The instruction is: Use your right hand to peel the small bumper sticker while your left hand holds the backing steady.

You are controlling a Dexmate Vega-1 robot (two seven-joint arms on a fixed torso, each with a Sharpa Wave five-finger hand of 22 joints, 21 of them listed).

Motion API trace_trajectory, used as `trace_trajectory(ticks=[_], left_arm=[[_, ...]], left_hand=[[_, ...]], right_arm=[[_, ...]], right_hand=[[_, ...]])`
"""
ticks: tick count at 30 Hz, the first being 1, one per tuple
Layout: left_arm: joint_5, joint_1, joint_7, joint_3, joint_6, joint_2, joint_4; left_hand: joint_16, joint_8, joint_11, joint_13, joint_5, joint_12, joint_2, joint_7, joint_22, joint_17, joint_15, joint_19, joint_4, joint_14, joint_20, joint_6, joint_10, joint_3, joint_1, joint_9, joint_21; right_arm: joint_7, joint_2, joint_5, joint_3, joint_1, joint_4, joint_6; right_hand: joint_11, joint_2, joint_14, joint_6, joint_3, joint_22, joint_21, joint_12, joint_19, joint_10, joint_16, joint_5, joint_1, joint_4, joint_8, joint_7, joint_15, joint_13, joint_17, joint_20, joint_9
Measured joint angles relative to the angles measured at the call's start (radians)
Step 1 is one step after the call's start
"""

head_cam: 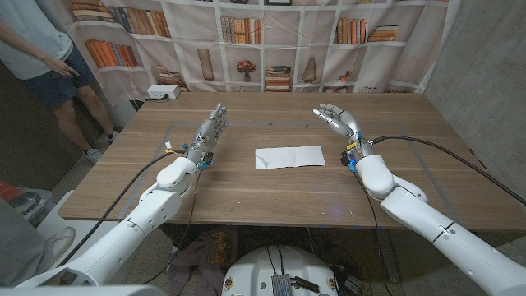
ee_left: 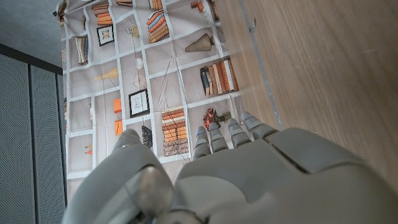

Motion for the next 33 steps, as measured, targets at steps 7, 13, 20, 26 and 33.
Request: trace_trajectory(ticks=[7, 13, 20, 26, 33], left_arm=[[-0.012, -0.003, -0.021, -0.003, -0.003, 0.003, 0.015], [-0.026, -0.004, -0.037, -0.008, -0.01, 0.003, 0.021], [-0.03, -0.003, -0.045, -0.016, -0.012, 0.012, 0.021], [-0.032, 0.001, -0.046, -0.021, -0.011, 0.023, 0.012], [-0.035, 0.001, -0.046, -0.024, -0.001, 0.031, 0.007]], left_hand=[[0.0, 0.0, 0.0, 0.0, 0.0, 0.0, 0.008, 0.0, 0.0, 0.0, 0.0, 0.0, 0.0, 0.0, 0.0, 0.0, 0.0, 0.0, 0.008, 0.0, 0.0], [0.0, 0.0, 0.0, 0.0, 0.0, 0.0, 0.008, 0.0, 0.0, 0.0, 0.0, 0.0, 0.0, 0.0, 0.0, 0.0, 0.0, 0.0, 0.008, 0.0, 0.0], [0.0, 0.0, 0.0, 0.0, 0.0, 0.0, 0.008, 0.0, 0.0, 0.0, 0.0, 0.0, 0.0, 0.0, 0.0, 0.0, 0.0, 0.0, 0.008, 0.0, 0.0], [0.0, 0.0, 0.0, 0.0, 0.0, 0.0, 0.008, 0.0, 0.0, 0.0, 0.0, 0.0, 0.0, 0.0, 0.0, 0.0, 0.0, 0.0, 0.008, 0.0, 0.004], [0.0, 0.0, 0.0, 0.0, 0.0, 0.0, 0.008, 0.0, 0.0, 0.0, 0.0, 0.0, 0.0, 0.0, 0.0, 0.0, 0.0, 0.0, 0.008, 0.0, 0.008]], right_arm=[[-0.008, 0.004, -0.063, -0.023, -0.002, -0.04, -0.052], [-0.005, 0.002, -0.099, -0.039, -0.001, -0.065, -0.082], [0.012, -0.002, -0.143, -0.06, 0.01, -0.078, -0.097], [0.027, -0.006, -0.178, -0.082, 0.022, -0.084, -0.11], [0.049, -0.013, -0.218, -0.102, 0.037, -0.086, -0.128]], right_hand=[[-0.025, 0.015, 0.033, -0.009, 0.005, 0.011, 0.006, 0.001, 0.0, 0.014, 0.0, 0.0, 0.008, 0.013, -0.006, -0.036, -0.003, 0.005, 0.009, 0.0, 0.002], [-0.026, 0.016, 0.038, 0.001, 0.007, 0.016, 0.01, 0.001, 0.0, 0.004, 0.0, 0.0, 0.007, 0.015, -0.006, -0.049, -0.002, 0.005, 0.014, 0.0, 0.005], [-0.024, 0.024, 0.046, 0.011, 0.007, 0.016, 0.014, -0.003, 0.0, 0.006, 0.0, 0.0, 0.015, 0.015, -0.006, -0.05, -0.001, 0.005, 0.014, 0.0, 0.005], [-0.025, 0.04, 0.088, 0.018, 0.007, 0.028, 0.036, -0.003, 0.041, 0.021, 0.015, 0.0, 0.031, 0.015, -0.006, -0.046, -0.004, 0.01, 0.023, -0.002, 0.005], [-0.048, 0.052, 0.127, 0.008, 0.011, 0.039, 0.054, 0.009, 0.059, 0.045, 0.027, 0.0, 0.043, 0.011, -0.006, -0.056, -0.007, 0.015, 0.032, -0.002, 0.009]])
